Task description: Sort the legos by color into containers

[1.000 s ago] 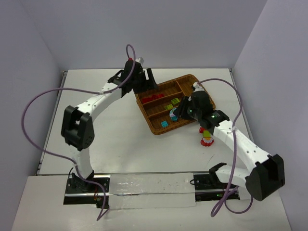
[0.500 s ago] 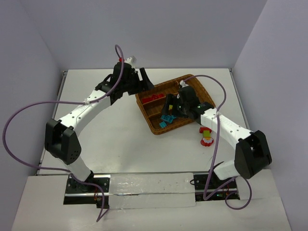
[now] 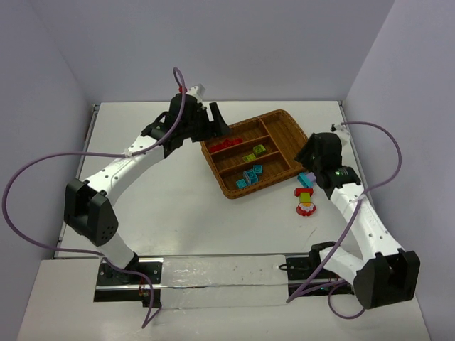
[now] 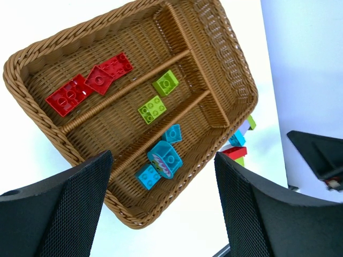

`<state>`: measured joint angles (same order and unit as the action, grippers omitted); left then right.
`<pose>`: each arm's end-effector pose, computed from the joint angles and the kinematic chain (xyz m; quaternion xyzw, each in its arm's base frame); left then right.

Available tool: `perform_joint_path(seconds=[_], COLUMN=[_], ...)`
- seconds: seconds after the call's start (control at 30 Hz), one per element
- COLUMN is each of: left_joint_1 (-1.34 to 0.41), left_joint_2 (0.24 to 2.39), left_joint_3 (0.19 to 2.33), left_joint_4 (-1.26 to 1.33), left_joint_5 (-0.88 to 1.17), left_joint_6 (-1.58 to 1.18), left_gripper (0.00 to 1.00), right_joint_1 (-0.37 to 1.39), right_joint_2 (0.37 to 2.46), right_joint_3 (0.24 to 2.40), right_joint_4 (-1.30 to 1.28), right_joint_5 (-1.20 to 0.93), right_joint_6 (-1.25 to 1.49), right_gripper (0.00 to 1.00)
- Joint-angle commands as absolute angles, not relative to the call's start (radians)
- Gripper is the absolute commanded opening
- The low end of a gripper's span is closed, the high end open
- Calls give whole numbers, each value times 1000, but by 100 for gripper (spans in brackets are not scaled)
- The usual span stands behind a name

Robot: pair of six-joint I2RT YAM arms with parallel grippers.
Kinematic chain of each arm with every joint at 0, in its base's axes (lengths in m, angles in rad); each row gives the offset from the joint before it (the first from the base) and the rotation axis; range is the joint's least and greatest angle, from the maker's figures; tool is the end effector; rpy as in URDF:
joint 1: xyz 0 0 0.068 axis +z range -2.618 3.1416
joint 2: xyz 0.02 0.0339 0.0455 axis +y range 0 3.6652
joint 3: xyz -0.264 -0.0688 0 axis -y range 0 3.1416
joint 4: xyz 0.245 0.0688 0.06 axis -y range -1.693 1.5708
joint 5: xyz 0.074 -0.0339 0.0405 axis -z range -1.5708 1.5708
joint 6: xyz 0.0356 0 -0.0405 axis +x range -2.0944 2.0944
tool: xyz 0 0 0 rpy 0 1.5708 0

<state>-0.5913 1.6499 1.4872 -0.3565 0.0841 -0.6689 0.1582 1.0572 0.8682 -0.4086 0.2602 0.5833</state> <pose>0.3200 -0.2184 0.3419 -0.0124 0.8643 -0.3249 0.3837 0.2304 0.0275 0.2953 0.2442 0.8439 0.0611 0.4737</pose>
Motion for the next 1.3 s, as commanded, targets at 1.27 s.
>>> perform_joint_path(seconds=[1.27], left_joint_1=[-611], left_joint_2=[1558], left_joint_3=[1456], left_joint_4=[-293], left_joint_5=[146], left_joint_6=[-647], left_gripper=[82], right_joint_1=[308], right_joint_2=[1071], right_joint_3=[497], right_joint_4=[-285], right_joint_5=[125], right_joint_6=[832], right_gripper=[92])
